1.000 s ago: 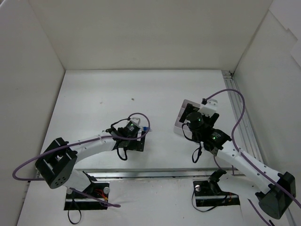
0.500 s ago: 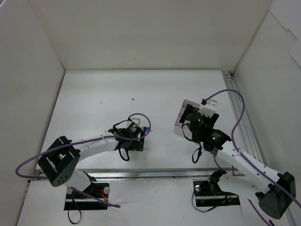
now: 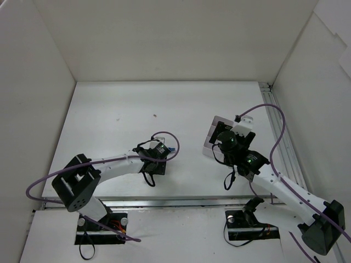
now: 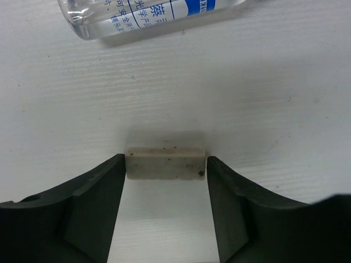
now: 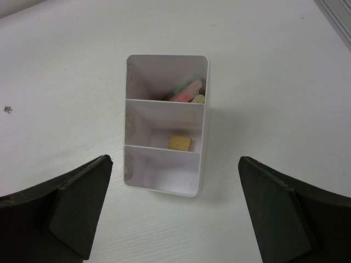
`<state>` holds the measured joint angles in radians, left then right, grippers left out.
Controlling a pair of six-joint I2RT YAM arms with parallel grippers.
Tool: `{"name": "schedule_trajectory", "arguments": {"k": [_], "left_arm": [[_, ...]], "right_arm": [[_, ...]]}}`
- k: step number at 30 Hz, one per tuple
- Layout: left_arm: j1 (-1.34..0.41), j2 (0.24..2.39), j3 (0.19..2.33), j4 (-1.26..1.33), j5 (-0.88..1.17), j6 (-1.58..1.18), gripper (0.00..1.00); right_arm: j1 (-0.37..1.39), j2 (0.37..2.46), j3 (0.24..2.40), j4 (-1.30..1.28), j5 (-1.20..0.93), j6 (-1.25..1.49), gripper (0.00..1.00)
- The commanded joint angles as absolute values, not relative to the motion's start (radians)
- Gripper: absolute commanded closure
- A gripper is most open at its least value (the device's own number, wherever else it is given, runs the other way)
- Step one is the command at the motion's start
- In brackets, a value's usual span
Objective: Sort the stationery into containers
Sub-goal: Pick up the stationery from the center of the board, then place the stationery in the storage box.
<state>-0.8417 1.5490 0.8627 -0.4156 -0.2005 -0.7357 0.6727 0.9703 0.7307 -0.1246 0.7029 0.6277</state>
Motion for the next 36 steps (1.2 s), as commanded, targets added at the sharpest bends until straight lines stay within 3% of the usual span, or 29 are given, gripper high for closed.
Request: {"name": "schedule_trajectory", "arguments": {"k": [1, 2, 3, 10, 15, 26, 36], "left_arm": [[-0.870, 1.532, 0.920, -0.454, -0.244, -0.747, 0.48], [-0.870, 1.520, 0.925, -0.466, -0.248, -0.747, 0.58], [-0.880, 1.514, 0.931, -0.480, -0.256, -0.756, 0.59], [-0.917, 1.419, 1.002, -0.476, -0.284, -0.671, 0.59], [-0.917, 1.419, 1.170, -0.400, -0.272, -0.517, 0.57], [-0.864, 1.749, 1.673, -0.258, 0.061, -0.232, 0.55], [-0.864, 2.000, 1.913, -0.137, 0.241, -0.245, 0.52]], "right_arm": [[0.666, 0.954, 0.732, -0.100, 0.747, 0.627, 0.02], [0.666, 0.951, 0.732, -0.101, 0.747, 0.626, 0.02], [0.667, 0.948, 0.729, -0.100, 0.749, 0.627, 0.02], [0.666, 0.864, 0.698, -0.101, 0.765, 0.646, 0.02], [0.666, 0.738, 0.640, -0.118, 0.828, 0.685, 0.02], [0.663, 0.428, 0.617, -0.334, 0.905, 0.749, 0.02], [0.661, 0.287, 0.617, -0.495, 0.916, 0.801, 0.02]]}}
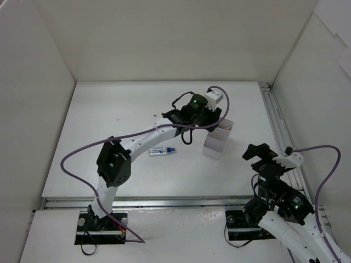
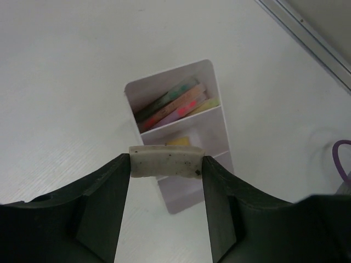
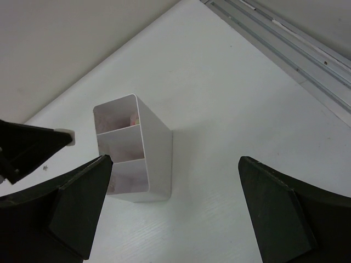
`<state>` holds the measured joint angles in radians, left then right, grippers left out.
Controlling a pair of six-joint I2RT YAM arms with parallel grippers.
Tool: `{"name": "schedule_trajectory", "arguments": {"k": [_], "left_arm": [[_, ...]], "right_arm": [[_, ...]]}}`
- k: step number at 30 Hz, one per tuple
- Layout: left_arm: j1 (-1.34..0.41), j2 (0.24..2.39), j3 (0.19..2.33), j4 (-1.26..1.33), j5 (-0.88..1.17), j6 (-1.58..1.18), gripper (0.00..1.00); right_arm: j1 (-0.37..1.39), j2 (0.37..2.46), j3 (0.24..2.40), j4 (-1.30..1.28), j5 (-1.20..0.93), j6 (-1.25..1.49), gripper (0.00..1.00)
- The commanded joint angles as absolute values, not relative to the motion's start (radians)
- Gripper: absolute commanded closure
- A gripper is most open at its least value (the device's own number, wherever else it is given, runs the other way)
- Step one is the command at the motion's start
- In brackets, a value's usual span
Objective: Sort the stationery into containers
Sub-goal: Place the stationery in the storage box.
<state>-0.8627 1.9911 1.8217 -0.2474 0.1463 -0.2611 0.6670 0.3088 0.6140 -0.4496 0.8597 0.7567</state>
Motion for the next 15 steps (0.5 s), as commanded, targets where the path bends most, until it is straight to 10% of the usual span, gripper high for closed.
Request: {"name": "schedule_trajectory", "arguments": {"k": [1, 15], "left_arm": [[-0.874, 2.022, 1.955, -0.140, 0.238, -0.247, 0.52], [-0.884, 2.082, 1.928, -0.098, 0.267, -0.288, 0.51]], "right_arm": [[0.660, 0.276, 0.617, -0.505, 0.917, 0.802, 0.02], [0.663, 0.216, 0.617, -0.581, 0.976, 0.815, 0.02]]}}
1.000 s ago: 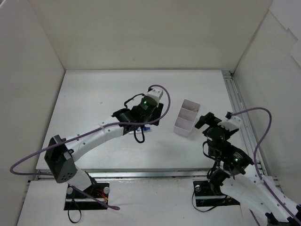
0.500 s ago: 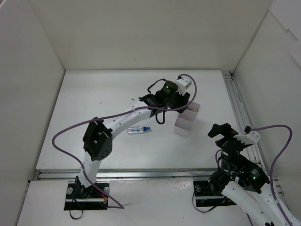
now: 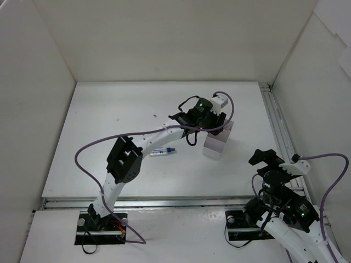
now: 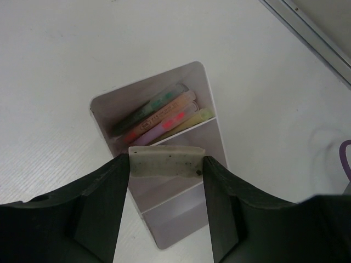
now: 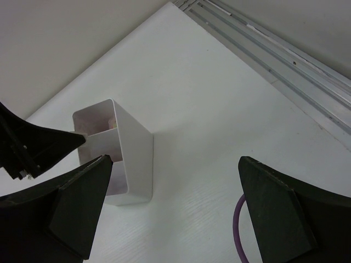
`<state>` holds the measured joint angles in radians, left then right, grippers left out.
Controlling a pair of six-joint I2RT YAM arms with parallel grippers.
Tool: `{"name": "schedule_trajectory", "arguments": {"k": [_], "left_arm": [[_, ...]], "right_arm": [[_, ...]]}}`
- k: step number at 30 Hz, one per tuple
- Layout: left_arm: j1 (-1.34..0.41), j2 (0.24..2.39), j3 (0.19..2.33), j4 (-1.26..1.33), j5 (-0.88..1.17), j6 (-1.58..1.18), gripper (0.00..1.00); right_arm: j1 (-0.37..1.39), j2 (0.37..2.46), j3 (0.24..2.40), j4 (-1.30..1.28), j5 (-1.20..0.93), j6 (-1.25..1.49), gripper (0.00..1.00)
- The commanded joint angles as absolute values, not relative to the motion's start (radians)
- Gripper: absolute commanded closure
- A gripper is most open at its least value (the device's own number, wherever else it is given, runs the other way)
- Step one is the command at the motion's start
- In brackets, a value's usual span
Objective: Sort the stationery into containers
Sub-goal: Place the stationery in the storage box.
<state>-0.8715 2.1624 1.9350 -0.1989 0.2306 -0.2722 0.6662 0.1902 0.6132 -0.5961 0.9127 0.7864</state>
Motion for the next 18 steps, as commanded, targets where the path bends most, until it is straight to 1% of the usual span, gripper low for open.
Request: {"name": "schedule_trajectory", "arguments": {"k": [1, 5, 7, 9, 12, 16, 18], "left_arm": [[-0.884, 2.085, 1.924, -0.094, 0.268, -0.291, 0.51], [-0.893, 2.108, 1.940, -0.115, 0.261, -0.295, 0.49], [-0.893, 2.111, 1.941, -0.118, 0.250, -0.296, 0.35], [-0.893, 2.105, 1.933, -0.112, 0.244, -0.299, 0.12], [-0.893, 2.082, 1.921, -0.106, 0.258, -0.287, 0.00], [-0.902, 2.020, 1.870, -0.078, 0.258, -0.278, 0.00], [-0.902, 1.951, 1.815, -0.071, 0.259, -0.269, 0.00]], "right_arm": [[0.658, 0.219, 0.615, -0.581, 0.977, 0.819, 0.02], [0.658, 0.235, 0.607, -0.581, 0.992, 0.830, 0.02], [0.661, 0.236, 0.607, -0.583, 0.996, 0.828, 0.02], [0.661, 0.239, 0.609, -0.584, 0.996, 0.830, 0.02], [0.660, 0.244, 0.611, -0.584, 0.988, 0.830, 0.02], [0.658, 0.245, 0.621, -0.583, 0.965, 0.830, 0.02], [0.660, 0.270, 0.646, -0.581, 0.951, 0.812, 0.02]]}}
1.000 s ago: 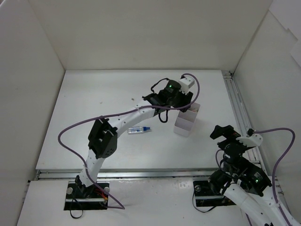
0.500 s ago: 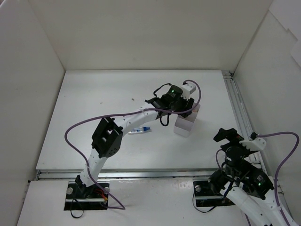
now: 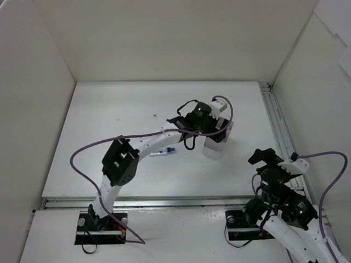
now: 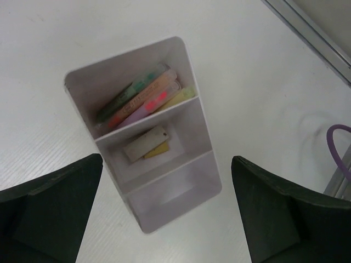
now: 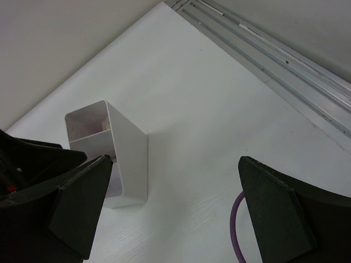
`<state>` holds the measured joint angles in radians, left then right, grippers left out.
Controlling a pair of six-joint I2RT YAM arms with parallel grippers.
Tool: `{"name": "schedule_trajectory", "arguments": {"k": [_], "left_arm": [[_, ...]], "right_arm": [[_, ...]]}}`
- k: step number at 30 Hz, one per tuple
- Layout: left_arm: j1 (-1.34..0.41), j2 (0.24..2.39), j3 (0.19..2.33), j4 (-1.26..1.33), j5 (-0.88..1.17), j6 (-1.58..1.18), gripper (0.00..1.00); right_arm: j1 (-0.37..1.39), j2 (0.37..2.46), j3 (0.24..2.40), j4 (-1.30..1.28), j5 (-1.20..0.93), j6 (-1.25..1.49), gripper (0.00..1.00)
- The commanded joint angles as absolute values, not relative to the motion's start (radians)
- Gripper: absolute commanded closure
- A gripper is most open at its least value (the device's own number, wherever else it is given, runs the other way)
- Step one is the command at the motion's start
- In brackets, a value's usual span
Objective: Sort the stationery into containers
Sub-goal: Place the stationery in the storage box, then pick up the stationery from the center of the board.
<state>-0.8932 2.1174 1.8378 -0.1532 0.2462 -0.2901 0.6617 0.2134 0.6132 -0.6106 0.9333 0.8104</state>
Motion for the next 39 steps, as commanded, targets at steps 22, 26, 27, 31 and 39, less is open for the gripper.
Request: {"name": "schedule_trajectory", "arguments": {"k": [22, 26, 27, 31, 39], "left_arm": [[-0.664, 0.636, 0.661, -0.414, -0.293, -0.672, 0.00], [-0.653, 0.539, 0.626, -0.492, -0.327, -0.706, 0.00], [-0.653, 0.523, 0.624, -0.503, -0.336, -0.716, 0.00], [-0.653, 0.476, 0.615, -0.526, -0.353, -0.718, 0.00], [-0.653, 0.518, 0.615, -0.520, -0.357, -0.719, 0.00]], "right_arm": [[0.810, 1.607, 1.278, -0.282, -0.377, -0.382, 0.02], [0.834, 1.758, 1.402, -0.287, -0.356, -0.451, 0.02], [0.839, 1.784, 1.414, -0.288, -0.345, -0.463, 0.02], [0.839, 1.906, 1.457, -0.299, -0.296, -0.506, 0.02], [0.845, 2.035, 1.568, -0.293, -0.328, -0.494, 0.02]]}}
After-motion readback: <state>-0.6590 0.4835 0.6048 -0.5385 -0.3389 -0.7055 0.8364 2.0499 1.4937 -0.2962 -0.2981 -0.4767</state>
